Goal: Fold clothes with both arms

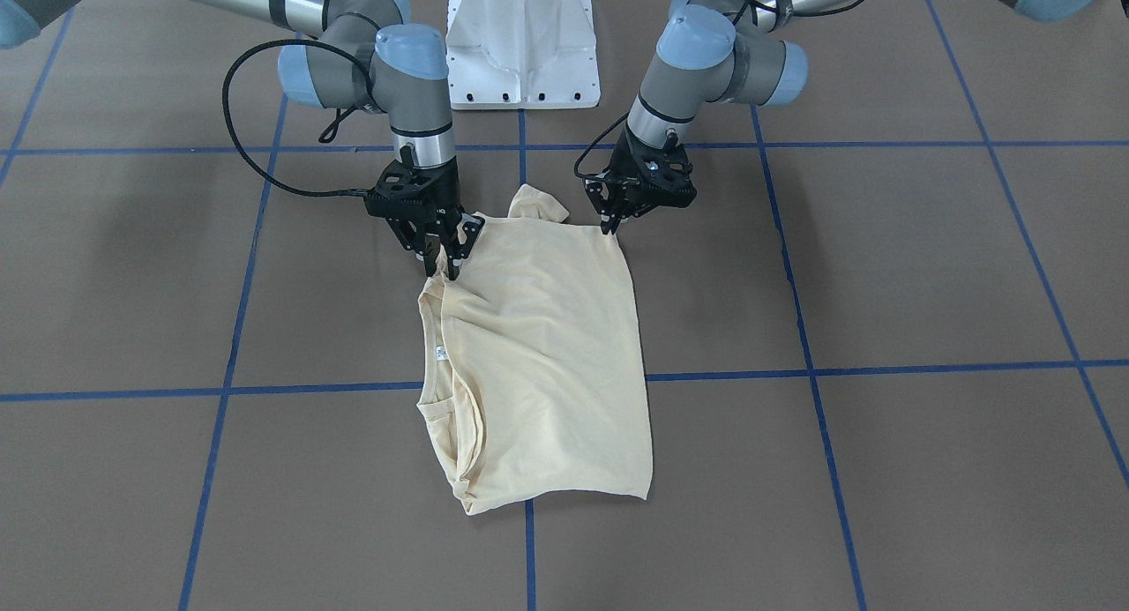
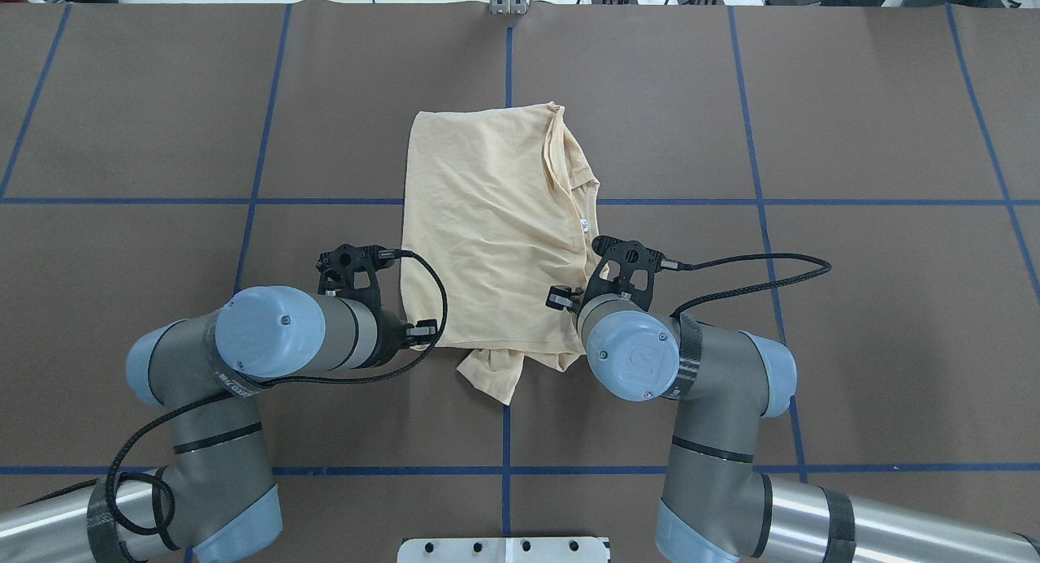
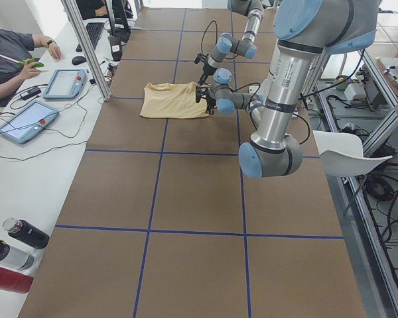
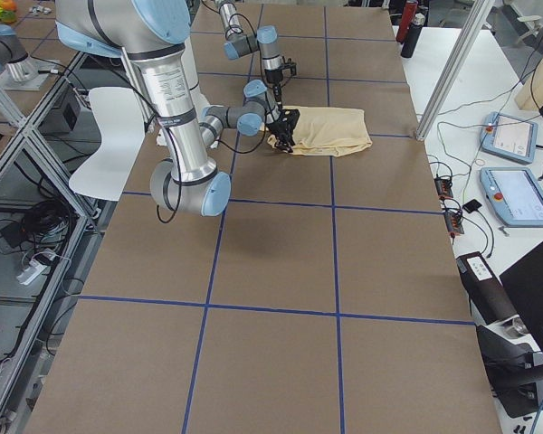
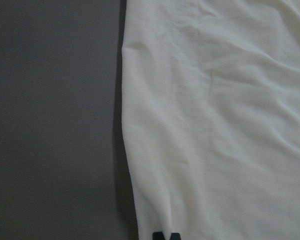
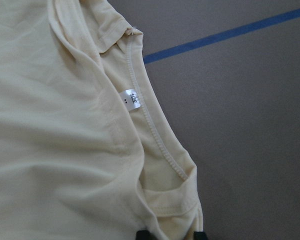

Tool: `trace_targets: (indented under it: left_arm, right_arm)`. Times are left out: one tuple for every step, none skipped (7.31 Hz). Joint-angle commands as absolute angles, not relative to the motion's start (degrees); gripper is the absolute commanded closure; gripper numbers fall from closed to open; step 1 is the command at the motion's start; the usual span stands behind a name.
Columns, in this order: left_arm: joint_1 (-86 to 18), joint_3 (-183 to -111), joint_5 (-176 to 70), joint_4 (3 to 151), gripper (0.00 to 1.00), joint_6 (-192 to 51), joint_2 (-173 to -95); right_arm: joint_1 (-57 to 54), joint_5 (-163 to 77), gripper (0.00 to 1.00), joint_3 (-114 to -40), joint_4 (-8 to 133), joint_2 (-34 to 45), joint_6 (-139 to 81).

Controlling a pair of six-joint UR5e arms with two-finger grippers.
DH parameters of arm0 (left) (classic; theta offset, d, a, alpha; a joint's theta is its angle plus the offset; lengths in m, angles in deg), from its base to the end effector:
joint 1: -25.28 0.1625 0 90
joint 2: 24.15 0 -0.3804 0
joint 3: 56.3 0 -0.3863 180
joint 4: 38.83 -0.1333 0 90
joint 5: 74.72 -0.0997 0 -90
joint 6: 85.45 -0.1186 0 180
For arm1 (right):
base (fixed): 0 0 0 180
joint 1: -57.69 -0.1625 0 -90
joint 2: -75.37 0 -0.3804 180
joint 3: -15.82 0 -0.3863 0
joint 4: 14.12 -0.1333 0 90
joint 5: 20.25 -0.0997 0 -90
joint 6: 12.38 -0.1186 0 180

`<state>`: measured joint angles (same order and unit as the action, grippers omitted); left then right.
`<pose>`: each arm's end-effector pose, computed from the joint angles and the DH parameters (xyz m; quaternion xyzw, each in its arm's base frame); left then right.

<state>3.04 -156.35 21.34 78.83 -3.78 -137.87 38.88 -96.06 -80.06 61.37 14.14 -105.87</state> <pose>0.5332 -0.3485 0.2649 0.0906 0.5040 -0.0772 0.8555 -0.5658 -0.3643 0.2761 0.1663 -0.3941 0.2249 0.8754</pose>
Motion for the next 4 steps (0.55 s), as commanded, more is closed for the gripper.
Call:
trace_targets:
  left_arm:
    - [3.04,-156.49,21.34,78.86,1.00,-3.71,-137.88]
    - [3.04,-156.50,21.34,78.77,1.00,-3.71,-137.88]
    - [3.04,-156.58,21.34,78.77,1.00,-3.71,-137.88]
    - [3.04,-156.67,21.34,78.77,1.00,-3.71,-137.88]
  right_arm:
    - [38.88,-96.01,1.00,-79.98,61.38,14.47,-105.98]
    - [38.88,-96.01,1.00,-79.98,61.38,14.47,-105.98]
    - [38.88,-95.75,1.00,-79.98,61.38,14.47,-105.81]
    - [38.88,-95.75,1.00,-80.16,61.29,14.38,-105.72]
